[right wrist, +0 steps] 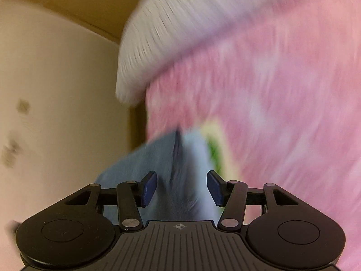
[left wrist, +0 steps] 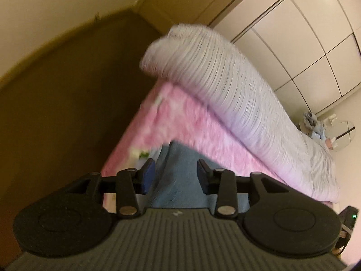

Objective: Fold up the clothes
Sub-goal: 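Lower the jeans onto the towel stack and open both grippers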

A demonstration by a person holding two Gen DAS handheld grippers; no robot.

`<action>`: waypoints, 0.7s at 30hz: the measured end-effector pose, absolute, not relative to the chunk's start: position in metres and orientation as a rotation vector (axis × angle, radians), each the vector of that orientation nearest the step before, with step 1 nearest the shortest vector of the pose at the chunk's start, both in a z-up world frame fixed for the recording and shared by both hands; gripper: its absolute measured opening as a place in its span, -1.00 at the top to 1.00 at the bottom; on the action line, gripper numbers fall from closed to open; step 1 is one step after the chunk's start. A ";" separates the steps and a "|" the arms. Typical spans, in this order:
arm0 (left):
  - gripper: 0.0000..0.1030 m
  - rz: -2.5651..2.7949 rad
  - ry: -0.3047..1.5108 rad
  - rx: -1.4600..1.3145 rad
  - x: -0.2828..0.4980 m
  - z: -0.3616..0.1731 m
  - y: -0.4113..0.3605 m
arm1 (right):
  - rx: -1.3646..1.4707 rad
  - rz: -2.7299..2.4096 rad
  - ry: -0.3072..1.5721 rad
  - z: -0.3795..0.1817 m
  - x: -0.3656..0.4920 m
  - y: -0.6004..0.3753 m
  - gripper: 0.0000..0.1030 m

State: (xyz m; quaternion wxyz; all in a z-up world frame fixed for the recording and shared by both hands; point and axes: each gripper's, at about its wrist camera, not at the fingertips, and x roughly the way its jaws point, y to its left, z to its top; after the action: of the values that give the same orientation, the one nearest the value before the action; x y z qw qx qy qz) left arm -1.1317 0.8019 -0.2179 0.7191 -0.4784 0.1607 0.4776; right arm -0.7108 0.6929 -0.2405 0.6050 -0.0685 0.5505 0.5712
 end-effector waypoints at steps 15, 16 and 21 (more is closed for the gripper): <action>0.78 1.031 0.659 -0.731 -1.040 -0.280 0.822 | -0.696 1.525 0.747 -0.288 -0.815 0.730 0.58; 0.78 1.032 0.649 -0.745 -1.043 -0.282 0.823 | -0.691 1.520 0.763 -0.291 -0.813 0.730 0.58; 0.83 1.028 0.634 -0.745 -1.054 -0.268 0.817 | -0.623 1.508 0.879 -0.279 -0.791 0.734 0.58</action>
State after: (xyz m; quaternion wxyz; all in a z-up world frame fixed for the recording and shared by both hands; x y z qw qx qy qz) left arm -1.0541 0.8169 -0.2681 0.7587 -0.3420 0.2909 0.4720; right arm -0.7912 0.7339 -0.2791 0.6004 -0.2689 0.3791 0.6508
